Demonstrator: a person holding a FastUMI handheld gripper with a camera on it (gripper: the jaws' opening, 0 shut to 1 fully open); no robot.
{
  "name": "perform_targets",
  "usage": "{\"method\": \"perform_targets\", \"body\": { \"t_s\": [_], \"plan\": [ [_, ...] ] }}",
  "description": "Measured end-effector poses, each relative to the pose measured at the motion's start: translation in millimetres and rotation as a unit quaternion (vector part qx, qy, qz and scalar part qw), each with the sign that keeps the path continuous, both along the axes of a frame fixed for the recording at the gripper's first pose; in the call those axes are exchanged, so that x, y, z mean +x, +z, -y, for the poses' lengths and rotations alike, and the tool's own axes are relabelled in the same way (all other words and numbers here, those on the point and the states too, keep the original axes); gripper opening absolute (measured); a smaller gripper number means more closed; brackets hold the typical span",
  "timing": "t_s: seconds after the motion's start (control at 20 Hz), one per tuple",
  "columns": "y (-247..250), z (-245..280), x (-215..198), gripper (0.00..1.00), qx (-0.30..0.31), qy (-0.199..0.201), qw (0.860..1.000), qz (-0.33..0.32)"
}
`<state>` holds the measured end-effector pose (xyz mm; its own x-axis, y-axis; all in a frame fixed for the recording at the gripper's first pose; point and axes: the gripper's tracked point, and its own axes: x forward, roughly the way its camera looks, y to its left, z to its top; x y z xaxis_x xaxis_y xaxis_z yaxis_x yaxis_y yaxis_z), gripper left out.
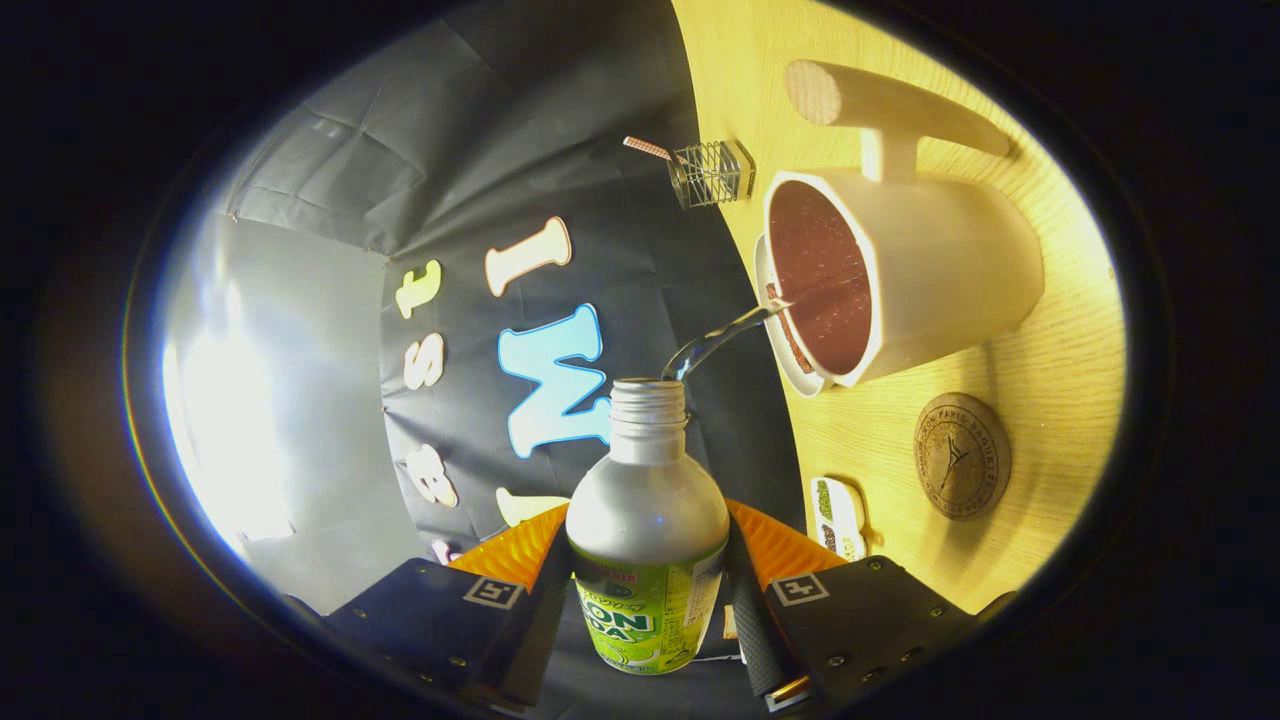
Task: Take the bottle from table, then pour the juice into the cup, finally place the bottle on the coaster
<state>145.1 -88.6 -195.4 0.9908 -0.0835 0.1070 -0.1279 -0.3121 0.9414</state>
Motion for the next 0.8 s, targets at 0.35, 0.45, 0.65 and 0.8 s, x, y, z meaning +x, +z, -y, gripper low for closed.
{"method": "perform_targets", "body": {
  "t_s": [0.35,0.45,0.65,0.8],
  "plan": [
    [7,-1,-2,0.75,0.023,-0.003,1.000,0.009],
    [6,1,-2,0.75,0.030,-0.006,0.999,0.009],
    [11,2,-2,0.75,0.045,-0.010,0.999,0.015],
    [15,1,-2,0.75,0.055,-0.011,0.998,0.017]
  ]
}}
